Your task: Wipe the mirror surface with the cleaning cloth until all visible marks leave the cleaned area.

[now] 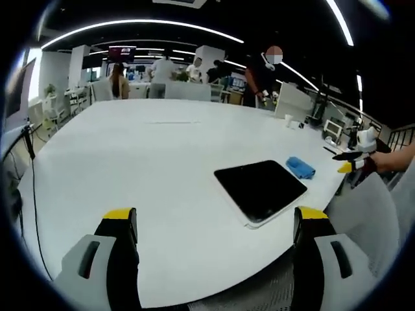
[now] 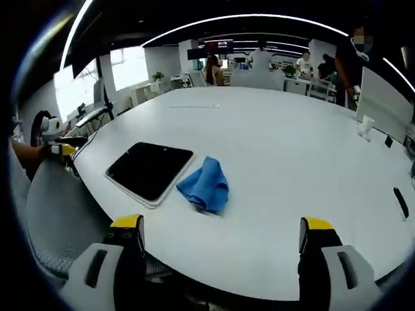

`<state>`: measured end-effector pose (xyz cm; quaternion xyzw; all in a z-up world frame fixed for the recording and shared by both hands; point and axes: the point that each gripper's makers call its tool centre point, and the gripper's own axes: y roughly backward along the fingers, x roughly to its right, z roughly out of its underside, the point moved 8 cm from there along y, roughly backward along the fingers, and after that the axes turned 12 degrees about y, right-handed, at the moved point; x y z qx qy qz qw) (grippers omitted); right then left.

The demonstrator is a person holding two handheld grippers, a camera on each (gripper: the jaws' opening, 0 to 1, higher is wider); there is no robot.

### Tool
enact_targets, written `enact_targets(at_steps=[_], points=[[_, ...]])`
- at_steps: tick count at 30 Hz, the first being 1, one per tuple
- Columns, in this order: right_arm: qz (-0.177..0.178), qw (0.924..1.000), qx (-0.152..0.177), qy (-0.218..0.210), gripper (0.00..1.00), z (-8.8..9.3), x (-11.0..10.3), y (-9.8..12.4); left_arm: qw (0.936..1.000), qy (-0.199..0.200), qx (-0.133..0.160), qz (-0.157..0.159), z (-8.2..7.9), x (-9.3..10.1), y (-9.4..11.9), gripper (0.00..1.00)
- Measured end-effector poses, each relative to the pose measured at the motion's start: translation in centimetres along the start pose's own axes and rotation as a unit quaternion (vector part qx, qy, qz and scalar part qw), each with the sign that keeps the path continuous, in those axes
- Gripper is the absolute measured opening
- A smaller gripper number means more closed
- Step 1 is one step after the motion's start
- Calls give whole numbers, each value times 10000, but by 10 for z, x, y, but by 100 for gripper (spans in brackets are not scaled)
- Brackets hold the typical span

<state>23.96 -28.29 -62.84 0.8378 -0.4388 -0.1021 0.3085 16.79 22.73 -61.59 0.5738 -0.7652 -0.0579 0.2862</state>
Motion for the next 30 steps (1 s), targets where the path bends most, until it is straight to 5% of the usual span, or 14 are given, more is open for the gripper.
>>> enact_targets(at_steps=[3,16,30], points=[[-70,9996,242,141,98,-7,-6,-1,10000,85,-11,-12,-2,-2,4,99],[-225,9996,185,-65,98,-7,-14,-3,9996,251,114,-107,-5,-5,11,99],[-260,9996,76,119,98,-1,-22,-3,9997,-234,15,60,-10,2,5,99]])
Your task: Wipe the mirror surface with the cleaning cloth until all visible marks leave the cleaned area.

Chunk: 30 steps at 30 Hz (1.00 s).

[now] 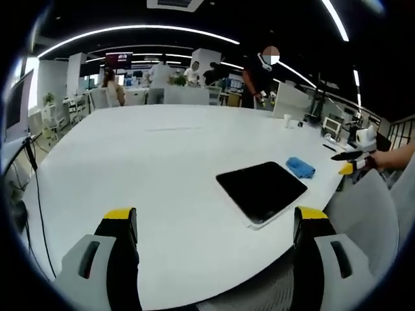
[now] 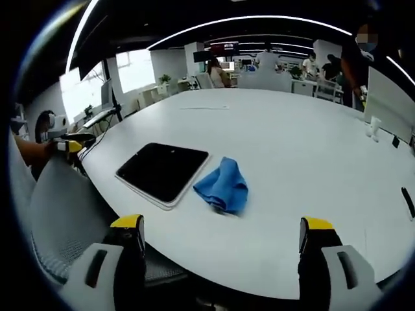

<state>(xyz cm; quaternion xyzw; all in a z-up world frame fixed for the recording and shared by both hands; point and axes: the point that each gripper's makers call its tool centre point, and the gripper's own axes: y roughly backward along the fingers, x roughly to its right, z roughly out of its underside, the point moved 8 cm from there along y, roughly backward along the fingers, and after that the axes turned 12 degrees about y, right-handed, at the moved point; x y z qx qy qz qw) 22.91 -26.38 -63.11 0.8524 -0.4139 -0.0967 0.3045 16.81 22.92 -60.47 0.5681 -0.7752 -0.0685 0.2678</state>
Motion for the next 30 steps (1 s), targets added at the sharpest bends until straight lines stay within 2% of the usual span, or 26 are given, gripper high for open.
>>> enact_targets(at_steps=[2,4,9,13,16,23,25,28,30], points=[[44,10000,-32,15,98,1,0,2,10000,-17,24,19,-2,1,-1,99],[227,9994,-83,228,98,2,3,3,10000,-32,40,29,-4,1,-1,99],[41,9997,-98,213,99,2,0,2,9999,-74,56,46,-7,0,-2,99],[80,9997,-95,186,99,4,-1,1,9999,-109,32,54,-7,0,-3,99],[-71,9991,-113,412,99,4,-8,-2,9999,-104,36,90,-8,0,-3,99],[-4,9997,-160,165,99,5,-2,-2,9997,-101,85,188,-14,4,-6,99],[3,9997,-164,168,99,4,-2,0,9994,-143,208,235,-18,5,-7,99],[40,9995,-272,149,99,7,0,-2,9997,-112,136,192,-18,4,-8,99],[80,9997,-200,122,99,5,0,-2,9996,-147,122,191,-19,5,-10,99]])
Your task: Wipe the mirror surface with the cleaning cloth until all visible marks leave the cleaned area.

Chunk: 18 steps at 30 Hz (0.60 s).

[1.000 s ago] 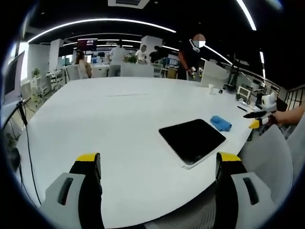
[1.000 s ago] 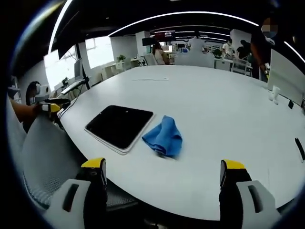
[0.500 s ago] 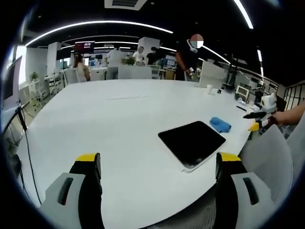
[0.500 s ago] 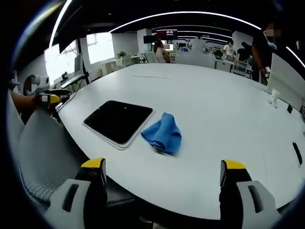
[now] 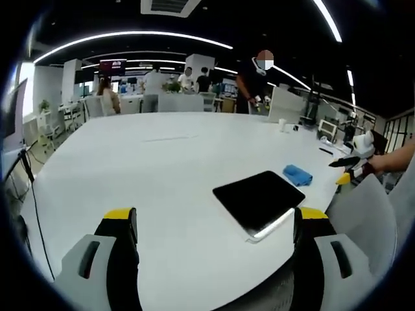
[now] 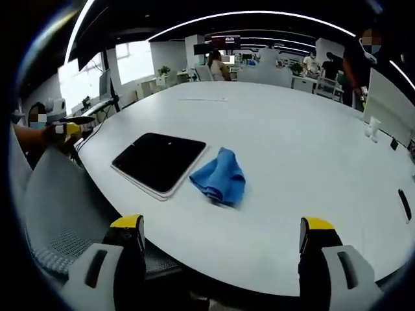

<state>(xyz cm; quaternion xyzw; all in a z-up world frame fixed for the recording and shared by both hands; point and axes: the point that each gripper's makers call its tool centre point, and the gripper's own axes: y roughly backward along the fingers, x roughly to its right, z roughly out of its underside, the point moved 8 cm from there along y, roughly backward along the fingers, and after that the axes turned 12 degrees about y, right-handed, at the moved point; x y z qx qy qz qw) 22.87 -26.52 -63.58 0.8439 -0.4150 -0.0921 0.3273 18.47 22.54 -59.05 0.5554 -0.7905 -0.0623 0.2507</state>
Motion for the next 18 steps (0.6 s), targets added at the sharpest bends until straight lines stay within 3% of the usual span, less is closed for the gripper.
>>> enact_targets(at_steps=[18], points=[[229,9996,-114,-119,99,-1,3,0,10000,-2,-19,-6,-3,-4,-3,99]])
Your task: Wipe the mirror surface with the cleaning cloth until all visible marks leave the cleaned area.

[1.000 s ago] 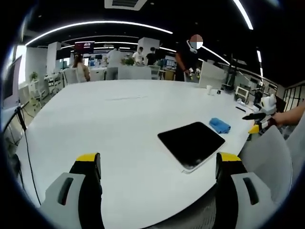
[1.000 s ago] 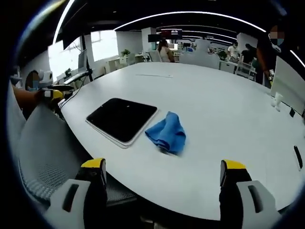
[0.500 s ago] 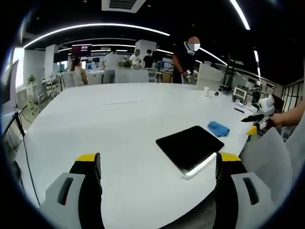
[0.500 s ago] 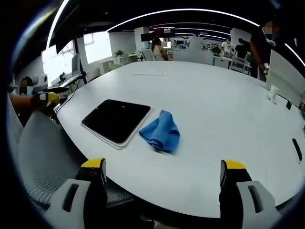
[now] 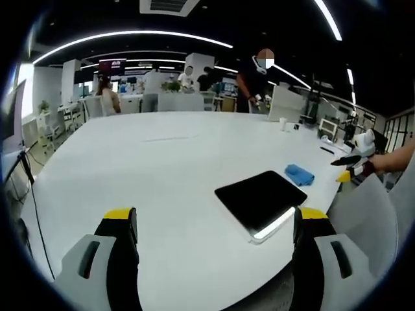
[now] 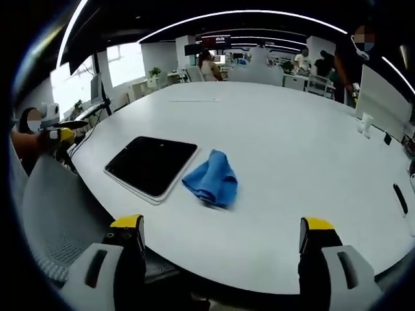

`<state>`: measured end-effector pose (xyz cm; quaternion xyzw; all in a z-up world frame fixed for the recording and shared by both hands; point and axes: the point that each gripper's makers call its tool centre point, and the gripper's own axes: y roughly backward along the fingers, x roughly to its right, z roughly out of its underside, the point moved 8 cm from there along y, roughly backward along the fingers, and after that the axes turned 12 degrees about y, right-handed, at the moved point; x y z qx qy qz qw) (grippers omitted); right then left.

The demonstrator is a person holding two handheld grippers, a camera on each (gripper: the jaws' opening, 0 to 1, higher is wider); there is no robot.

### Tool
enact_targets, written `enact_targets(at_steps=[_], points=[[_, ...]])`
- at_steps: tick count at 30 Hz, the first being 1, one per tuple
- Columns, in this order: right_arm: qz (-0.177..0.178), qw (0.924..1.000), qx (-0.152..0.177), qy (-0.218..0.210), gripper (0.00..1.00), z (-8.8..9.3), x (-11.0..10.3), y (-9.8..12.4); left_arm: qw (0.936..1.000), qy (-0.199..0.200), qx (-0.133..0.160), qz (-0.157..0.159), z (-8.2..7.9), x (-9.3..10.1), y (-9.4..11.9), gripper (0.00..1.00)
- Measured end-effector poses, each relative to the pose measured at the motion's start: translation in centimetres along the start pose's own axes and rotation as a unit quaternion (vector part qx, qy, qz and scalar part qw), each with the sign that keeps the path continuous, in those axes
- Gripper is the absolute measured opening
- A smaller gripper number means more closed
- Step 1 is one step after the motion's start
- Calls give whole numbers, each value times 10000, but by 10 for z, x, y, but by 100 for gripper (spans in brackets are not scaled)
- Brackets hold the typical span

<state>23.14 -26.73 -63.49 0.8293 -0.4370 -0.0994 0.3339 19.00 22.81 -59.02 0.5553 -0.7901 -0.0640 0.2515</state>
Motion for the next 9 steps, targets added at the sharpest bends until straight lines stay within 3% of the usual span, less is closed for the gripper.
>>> enact_targets(at_steps=[9], points=[[0,10000,-25,-10,99,-2,-5,-3,10000,4,34,13,-1,-1,0,99]])
